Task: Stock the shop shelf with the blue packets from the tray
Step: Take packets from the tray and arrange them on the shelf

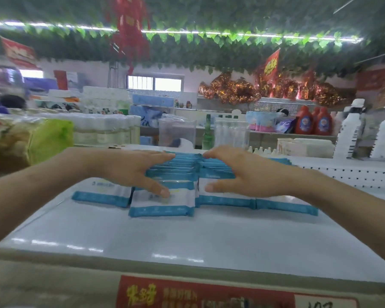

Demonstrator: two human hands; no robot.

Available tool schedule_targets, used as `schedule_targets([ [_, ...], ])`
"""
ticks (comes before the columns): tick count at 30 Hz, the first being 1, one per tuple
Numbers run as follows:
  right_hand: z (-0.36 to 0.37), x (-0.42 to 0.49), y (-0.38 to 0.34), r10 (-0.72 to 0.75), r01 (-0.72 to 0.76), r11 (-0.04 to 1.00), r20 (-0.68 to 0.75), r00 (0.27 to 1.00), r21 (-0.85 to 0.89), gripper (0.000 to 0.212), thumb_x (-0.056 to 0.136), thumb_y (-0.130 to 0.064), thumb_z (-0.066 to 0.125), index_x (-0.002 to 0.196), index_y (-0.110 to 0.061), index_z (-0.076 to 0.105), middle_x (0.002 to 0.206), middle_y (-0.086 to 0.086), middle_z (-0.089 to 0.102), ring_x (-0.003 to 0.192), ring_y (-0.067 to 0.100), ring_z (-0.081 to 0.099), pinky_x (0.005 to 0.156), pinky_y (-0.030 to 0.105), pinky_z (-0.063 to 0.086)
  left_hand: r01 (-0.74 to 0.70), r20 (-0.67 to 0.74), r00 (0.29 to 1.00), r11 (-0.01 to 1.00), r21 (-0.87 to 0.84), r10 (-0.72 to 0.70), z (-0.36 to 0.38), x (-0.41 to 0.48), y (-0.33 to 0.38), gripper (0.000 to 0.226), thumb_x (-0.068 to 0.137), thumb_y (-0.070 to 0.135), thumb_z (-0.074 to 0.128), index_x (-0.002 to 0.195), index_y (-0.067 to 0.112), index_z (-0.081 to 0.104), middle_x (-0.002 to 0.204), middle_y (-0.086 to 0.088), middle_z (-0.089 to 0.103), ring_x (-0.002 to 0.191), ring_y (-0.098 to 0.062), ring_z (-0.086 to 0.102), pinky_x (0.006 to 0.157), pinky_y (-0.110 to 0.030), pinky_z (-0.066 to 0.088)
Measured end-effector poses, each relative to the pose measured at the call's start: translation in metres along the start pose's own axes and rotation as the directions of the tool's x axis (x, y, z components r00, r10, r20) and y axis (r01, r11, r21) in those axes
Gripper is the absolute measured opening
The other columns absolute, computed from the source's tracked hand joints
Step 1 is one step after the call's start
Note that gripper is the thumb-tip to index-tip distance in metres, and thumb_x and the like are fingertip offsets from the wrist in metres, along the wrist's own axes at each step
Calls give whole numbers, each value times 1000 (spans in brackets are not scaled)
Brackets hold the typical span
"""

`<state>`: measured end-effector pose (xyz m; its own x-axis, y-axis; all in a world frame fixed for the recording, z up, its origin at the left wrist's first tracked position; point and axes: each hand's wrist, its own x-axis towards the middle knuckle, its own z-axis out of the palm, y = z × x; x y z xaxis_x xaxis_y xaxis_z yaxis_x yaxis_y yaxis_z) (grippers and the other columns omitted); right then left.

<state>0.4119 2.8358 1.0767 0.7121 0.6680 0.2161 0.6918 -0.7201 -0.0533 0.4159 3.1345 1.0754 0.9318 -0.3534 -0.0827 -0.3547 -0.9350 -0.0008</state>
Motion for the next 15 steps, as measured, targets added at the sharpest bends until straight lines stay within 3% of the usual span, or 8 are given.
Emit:
schedule_targets([
  [3,18,34,-24,16,-7,998,125,992,-66,112,77,-83,62,162,-30,12,167,-12,19,149,11,26,120,32,24,-12,78,997,1000,19,10,9,-2,-13,123,71,84,66,162,42,-6,169,22,-3,155,-7,8,125,-33,7],
  [6,32,58,-35,23,20,978,201,979,-209,127,70,-87,64,164,-25,4,170,-9,13,154,15,17,123,32,16,-50,76,996,996,73,44,19,4,-19,134,68,85,69,163,34,-10,169,20,-12,156,-5,-5,125,-32,-1],
  [10,44,80,-31,58,-9,938,129,990,-347,117,74,-83,64,160,-19,18,165,0,29,148,21,31,121,34,24,-34,-69,997,988,151,45,21,28,-22,133,69,85,68,164,26,-4,172,10,1,157,-16,9,127,-37,10],
  [13,49,91,-22,85,-41,909,90,992,-414,103,75,-82,64,151,-20,33,153,1,44,136,22,43,115,36,30,-40,-114,992,987,154,58,22,46,-22,127,69,80,72,163,26,5,169,6,19,149,-20,31,124,-44,28],
  [15,50,94,-18,92,-47,898,83,992,-437,98,77,-80,64,147,-20,36,149,1,47,134,22,44,116,36,30,-56,-137,987,984,171,80,25,53,-23,125,70,79,72,162,25,8,168,6,22,148,-21,34,122,-46,32],
])
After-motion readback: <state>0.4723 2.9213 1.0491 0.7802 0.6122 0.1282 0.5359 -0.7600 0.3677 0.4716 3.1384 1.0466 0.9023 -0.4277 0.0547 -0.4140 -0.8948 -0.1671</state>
